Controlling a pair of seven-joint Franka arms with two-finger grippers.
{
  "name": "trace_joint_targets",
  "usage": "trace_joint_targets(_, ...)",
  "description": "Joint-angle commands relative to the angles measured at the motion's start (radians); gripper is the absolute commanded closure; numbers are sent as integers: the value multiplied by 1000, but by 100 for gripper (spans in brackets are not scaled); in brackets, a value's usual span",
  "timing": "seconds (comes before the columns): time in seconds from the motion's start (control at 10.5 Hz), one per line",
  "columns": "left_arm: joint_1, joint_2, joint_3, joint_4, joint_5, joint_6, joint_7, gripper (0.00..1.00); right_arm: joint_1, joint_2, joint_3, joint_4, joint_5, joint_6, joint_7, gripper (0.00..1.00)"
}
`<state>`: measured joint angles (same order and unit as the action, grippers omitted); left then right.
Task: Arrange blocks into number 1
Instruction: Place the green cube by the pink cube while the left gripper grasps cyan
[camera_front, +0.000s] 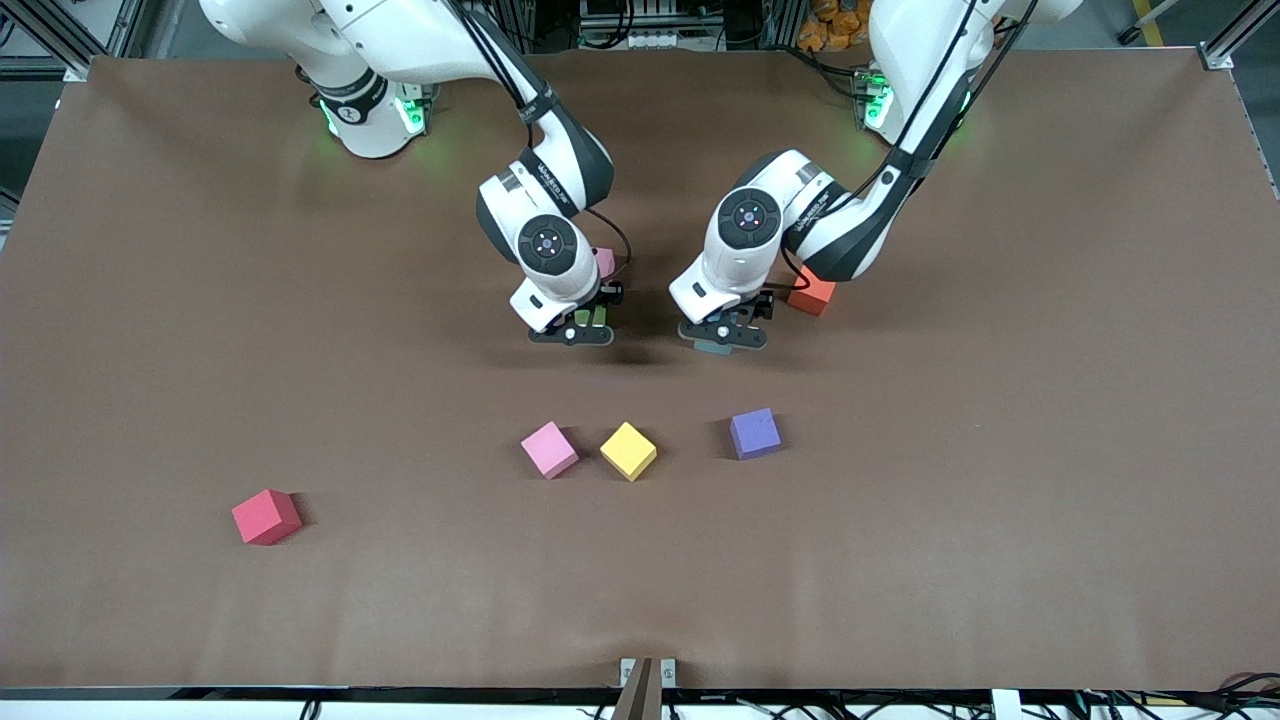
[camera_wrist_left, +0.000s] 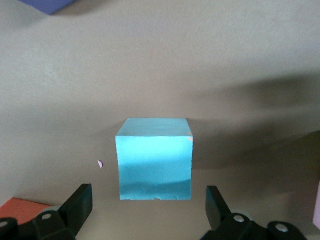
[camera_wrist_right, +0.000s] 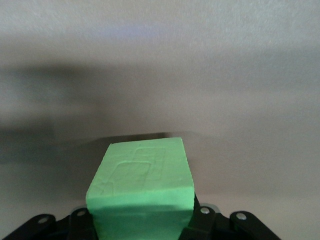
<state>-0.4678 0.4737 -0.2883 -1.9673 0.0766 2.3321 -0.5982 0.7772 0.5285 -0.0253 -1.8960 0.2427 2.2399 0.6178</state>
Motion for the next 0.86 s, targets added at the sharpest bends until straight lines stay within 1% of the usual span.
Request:
trace_joint_targets(0.0,11,23,-11,1,11,32,14,0,25,-8,-7,-12,0,7,26,43)
trace_joint_targets(0.29,11,61,-11,28,9,49,3,0,36,-1,-7,-11,0,10,26,37)
trace_joint_targets(0.38,11,72,-11,31,9,55,2,0,36,-1,-7,-11,0,10,26,32)
trace_joint_targets(0.48,11,81,-9,34,9,65,0,0,36,-1,-7,-11,0,7,28,0)
trace_joint_targets(0.67,8,103,-8,53,9,70,-3,0,21,-16,-8,-8,0,0,27,0)
trace_joint_targets(0.76,8,114,-8,64,11,70,-3,0,-8,-37,-8,-6,0,-5,16,0)
